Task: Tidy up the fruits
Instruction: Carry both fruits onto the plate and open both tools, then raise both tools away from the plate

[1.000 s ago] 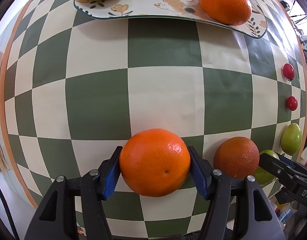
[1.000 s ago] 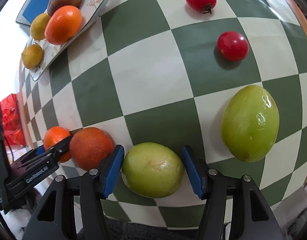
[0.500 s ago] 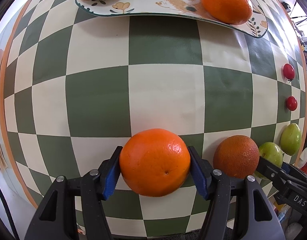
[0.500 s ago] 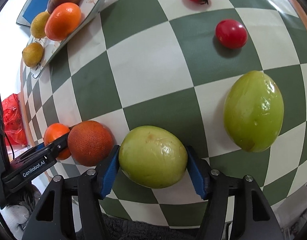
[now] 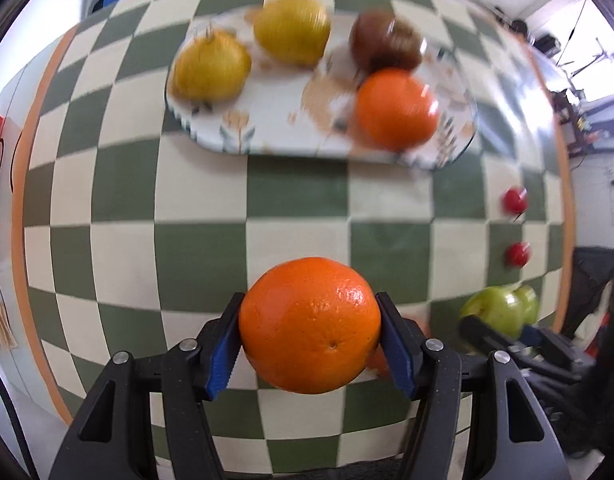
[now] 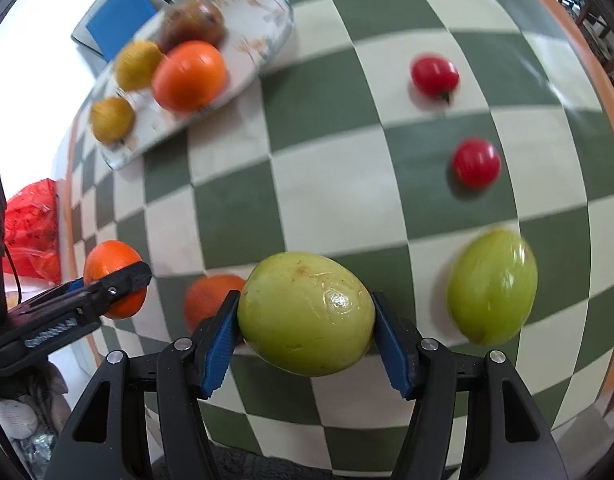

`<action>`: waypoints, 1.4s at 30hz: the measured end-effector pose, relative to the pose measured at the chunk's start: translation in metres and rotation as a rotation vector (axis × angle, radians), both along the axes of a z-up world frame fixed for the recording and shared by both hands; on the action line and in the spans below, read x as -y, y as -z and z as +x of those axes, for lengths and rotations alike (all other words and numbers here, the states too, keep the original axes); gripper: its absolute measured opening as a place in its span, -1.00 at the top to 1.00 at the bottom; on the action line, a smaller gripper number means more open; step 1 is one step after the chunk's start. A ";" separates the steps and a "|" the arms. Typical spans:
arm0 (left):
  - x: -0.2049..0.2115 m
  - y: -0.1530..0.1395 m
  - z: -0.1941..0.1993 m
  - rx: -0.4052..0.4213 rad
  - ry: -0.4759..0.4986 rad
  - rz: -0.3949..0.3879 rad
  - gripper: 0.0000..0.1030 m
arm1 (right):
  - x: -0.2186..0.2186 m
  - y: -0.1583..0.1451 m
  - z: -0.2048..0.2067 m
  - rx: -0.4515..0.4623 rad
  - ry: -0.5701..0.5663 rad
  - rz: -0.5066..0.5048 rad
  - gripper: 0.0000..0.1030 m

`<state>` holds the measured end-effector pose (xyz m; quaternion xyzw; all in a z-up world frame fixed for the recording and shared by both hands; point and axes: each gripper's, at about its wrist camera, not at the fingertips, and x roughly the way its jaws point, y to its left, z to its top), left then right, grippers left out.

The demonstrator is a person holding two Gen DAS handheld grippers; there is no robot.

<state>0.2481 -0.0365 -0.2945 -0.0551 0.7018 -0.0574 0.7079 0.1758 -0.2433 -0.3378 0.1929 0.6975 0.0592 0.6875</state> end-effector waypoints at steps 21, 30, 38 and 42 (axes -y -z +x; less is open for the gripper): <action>0.002 0.016 0.136 0.006 -0.003 0.099 -0.18 | -0.013 -0.008 0.197 0.085 -0.012 -0.011 -0.28; 0.000 0.018 0.137 0.014 -0.038 0.103 -0.28 | -0.014 -0.007 0.196 0.102 -0.038 -0.072 -0.73; -0.010 -0.008 0.128 0.084 -0.076 0.112 -0.87 | -0.015 -0.033 0.183 0.158 -0.101 -0.235 -0.90; -0.014 -0.020 0.121 0.119 -0.070 0.141 -0.87 | -0.015 -0.046 0.172 0.186 -0.111 -0.258 -0.90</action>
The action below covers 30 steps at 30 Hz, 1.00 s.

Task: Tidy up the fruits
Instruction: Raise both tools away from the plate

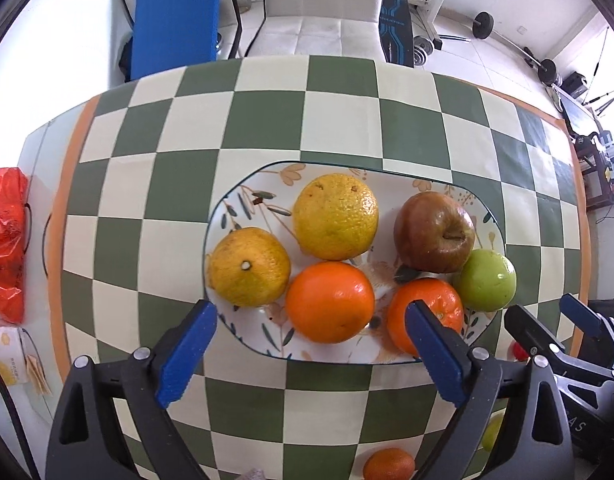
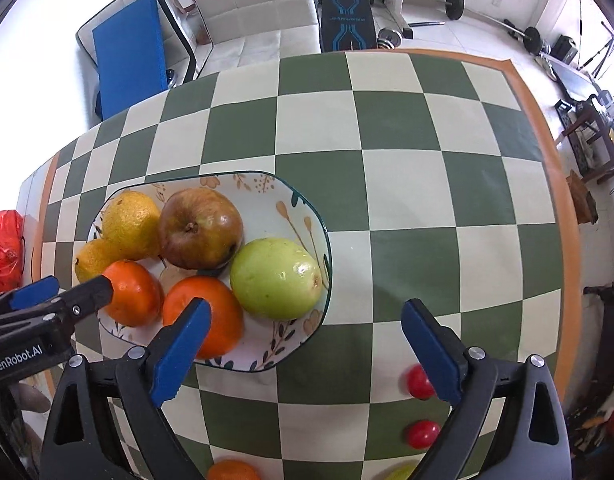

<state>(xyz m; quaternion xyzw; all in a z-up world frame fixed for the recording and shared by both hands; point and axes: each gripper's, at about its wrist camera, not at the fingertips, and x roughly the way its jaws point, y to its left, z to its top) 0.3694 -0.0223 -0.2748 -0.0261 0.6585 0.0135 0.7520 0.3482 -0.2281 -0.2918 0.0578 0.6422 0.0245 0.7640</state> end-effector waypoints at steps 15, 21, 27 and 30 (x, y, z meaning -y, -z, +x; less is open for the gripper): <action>-0.005 -0.052 -0.055 0.143 0.025 0.072 -0.87 | -0.002 -0.055 -0.047 0.113 -0.007 -0.021 -0.90; -0.004 -0.083 -0.089 0.200 0.032 0.047 -0.87 | 0.000 -0.087 -0.077 0.173 -0.008 -0.010 -0.90; -0.001 -0.115 -0.122 0.255 0.035 0.023 -0.87 | 0.000 -0.128 -0.118 0.243 -0.015 -0.014 -0.90; -0.001 -0.129 -0.134 0.278 0.033 0.006 -0.87 | 0.002 -0.146 -0.135 0.270 -0.010 -0.017 -0.90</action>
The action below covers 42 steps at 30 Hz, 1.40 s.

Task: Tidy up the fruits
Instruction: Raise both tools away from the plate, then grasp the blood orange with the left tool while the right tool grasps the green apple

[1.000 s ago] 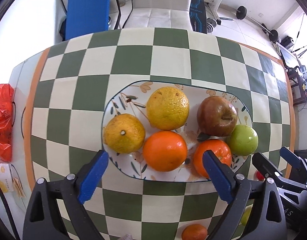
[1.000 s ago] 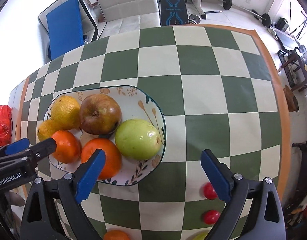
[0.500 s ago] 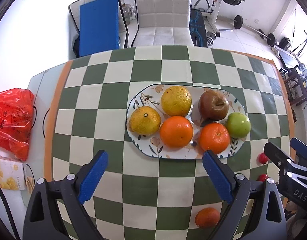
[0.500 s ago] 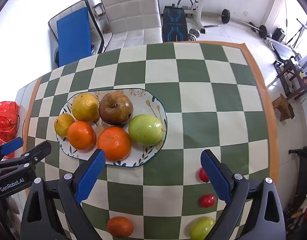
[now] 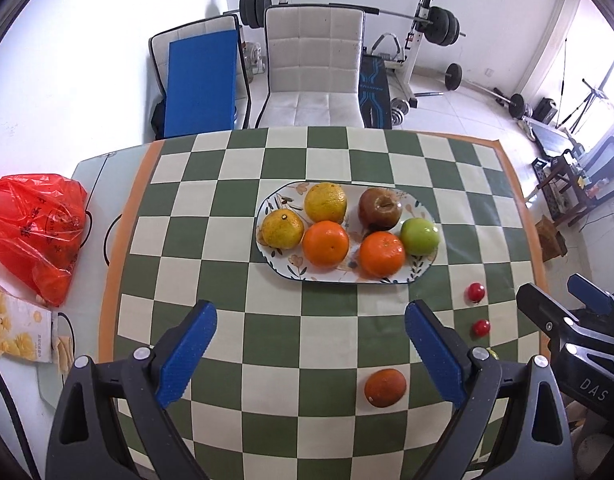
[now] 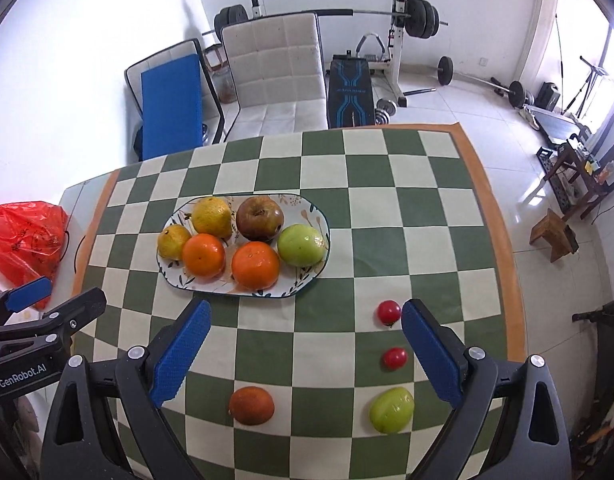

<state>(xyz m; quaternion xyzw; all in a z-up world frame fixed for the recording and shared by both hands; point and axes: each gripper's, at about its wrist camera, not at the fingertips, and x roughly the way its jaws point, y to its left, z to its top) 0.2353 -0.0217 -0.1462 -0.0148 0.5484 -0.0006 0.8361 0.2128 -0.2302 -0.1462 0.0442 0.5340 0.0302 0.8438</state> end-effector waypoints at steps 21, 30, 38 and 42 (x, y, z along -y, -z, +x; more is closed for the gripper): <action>-0.006 -0.048 -0.039 0.125 0.047 0.007 -0.93 | -0.007 -0.081 -0.069 0.137 0.054 0.029 -0.90; -0.008 0.003 -0.027 0.029 0.063 -0.008 -0.97 | 0.017 -0.052 -0.066 0.064 0.145 0.099 -0.95; 0.037 0.120 -0.016 -0.349 0.081 -0.110 -0.97 | 0.065 0.021 -0.060 -0.145 0.200 0.104 -0.43; 0.059 0.165 -0.013 -0.491 0.064 -0.135 -0.97 | 0.084 0.068 -0.057 -0.232 0.184 0.108 -0.39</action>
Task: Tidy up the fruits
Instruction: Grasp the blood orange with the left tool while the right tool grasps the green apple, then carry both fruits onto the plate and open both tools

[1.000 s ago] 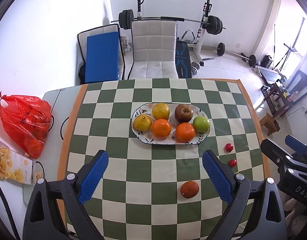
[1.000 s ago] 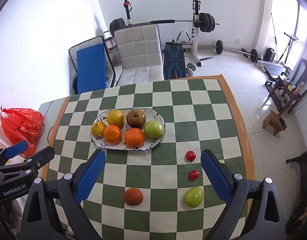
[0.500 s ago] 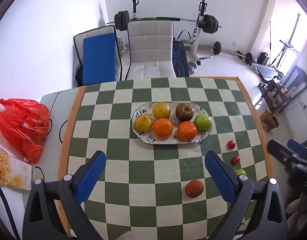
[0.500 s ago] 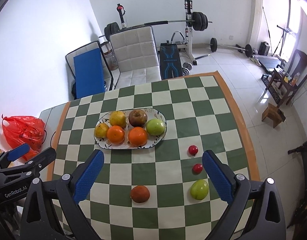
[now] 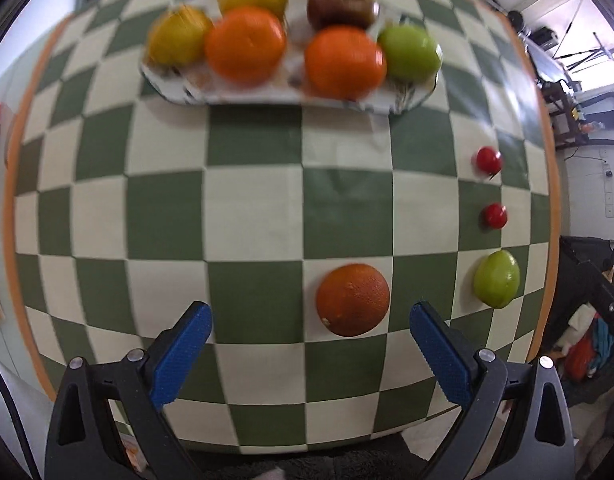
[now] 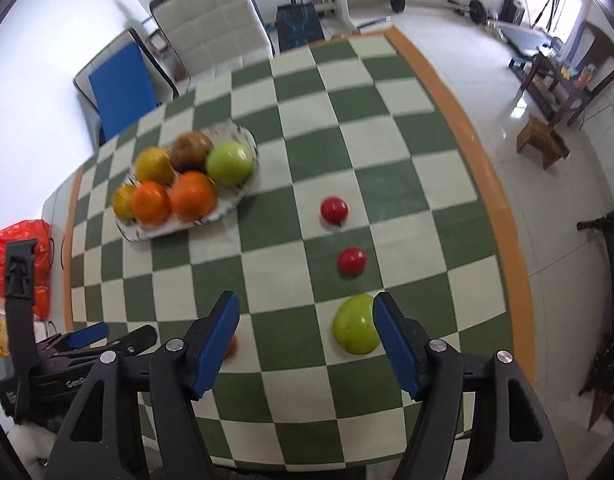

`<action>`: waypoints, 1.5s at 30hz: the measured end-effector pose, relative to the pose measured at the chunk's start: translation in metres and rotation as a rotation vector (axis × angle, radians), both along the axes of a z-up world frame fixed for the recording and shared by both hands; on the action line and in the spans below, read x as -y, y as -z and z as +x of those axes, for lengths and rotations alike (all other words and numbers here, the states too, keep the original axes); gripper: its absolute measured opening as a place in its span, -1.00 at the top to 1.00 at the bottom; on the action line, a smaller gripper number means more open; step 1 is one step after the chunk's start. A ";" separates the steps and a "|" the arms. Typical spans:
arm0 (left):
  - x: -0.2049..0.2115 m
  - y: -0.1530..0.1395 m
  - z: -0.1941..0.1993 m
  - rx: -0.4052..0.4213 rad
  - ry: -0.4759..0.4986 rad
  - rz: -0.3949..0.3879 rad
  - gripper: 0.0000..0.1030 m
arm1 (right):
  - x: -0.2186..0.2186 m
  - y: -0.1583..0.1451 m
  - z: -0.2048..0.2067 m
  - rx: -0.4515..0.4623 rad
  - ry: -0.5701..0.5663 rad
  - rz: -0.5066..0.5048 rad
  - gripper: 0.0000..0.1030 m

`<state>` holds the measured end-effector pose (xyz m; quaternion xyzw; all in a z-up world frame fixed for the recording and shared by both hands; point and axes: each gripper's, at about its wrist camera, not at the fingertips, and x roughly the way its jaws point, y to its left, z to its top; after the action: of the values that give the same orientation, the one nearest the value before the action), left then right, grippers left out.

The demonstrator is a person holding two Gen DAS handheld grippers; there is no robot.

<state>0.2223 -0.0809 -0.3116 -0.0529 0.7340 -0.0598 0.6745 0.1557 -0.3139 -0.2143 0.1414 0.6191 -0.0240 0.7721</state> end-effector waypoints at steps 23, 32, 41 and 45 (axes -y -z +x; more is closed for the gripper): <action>0.020 0.031 -0.008 -0.045 -0.004 0.089 -0.03 | 0.002 0.151 0.020 -0.264 -0.177 0.048 -0.11; 0.002 0.037 -0.019 -0.062 -0.033 0.065 -0.03 | -0.039 0.156 0.011 -0.274 -0.246 0.083 -0.11; -0.010 0.026 -0.012 -0.053 -0.040 0.014 -0.03 | -0.037 0.155 0.003 -0.283 -0.198 0.118 -0.11; -0.019 -0.007 0.002 -0.008 -0.067 -0.050 -0.03 | -0.036 0.155 0.003 -0.306 -0.129 0.269 -0.11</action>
<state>0.2244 -0.0616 -0.3043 -0.0946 0.7326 -0.0553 0.6718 0.1588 -0.2781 -0.3698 0.1981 0.7346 0.0871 0.6431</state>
